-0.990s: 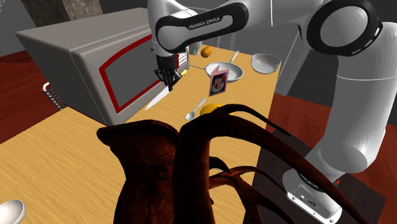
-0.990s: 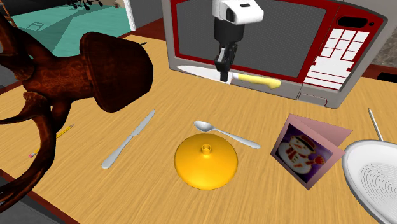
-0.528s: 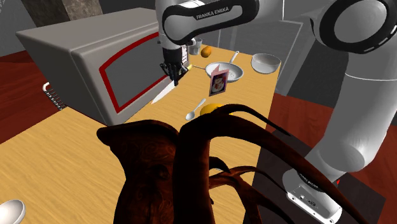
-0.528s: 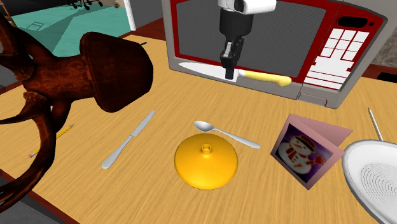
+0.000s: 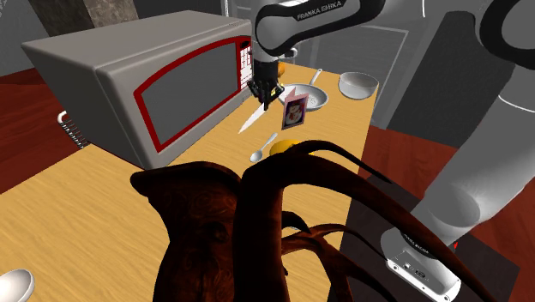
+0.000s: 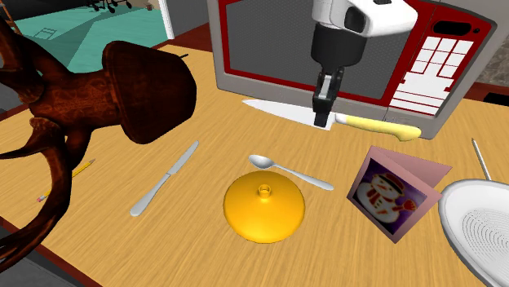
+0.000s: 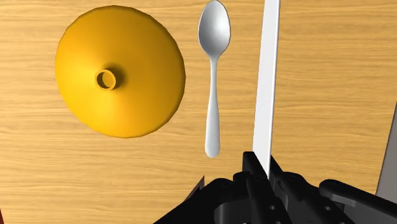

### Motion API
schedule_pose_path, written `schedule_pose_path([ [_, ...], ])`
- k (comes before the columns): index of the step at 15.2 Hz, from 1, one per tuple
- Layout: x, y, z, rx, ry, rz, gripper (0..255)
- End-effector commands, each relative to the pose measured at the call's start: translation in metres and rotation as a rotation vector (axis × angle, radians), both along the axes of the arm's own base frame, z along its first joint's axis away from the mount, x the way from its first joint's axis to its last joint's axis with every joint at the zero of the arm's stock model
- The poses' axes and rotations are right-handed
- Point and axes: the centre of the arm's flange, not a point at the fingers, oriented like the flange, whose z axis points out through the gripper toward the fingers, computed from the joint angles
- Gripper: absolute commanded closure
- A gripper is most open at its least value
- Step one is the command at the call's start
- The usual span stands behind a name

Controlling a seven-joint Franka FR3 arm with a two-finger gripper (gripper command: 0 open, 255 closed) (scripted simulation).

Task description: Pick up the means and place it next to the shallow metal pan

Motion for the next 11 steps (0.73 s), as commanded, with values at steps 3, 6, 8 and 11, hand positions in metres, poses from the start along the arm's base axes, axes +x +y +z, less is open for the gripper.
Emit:
schedule_pose_path([
  [3,-0.017,-0.052,-0.002,0.001,0.000,0.001,255],
  [6,-0.029,-0.090,-0.002,0.001,0.000,0.001,255],
  [8,-0.037,-0.115,-0.002,0.001,0.000,0.001,255],
  [11,-0.050,-0.152,-0.002,0.001,0.000,0.001,255],
])
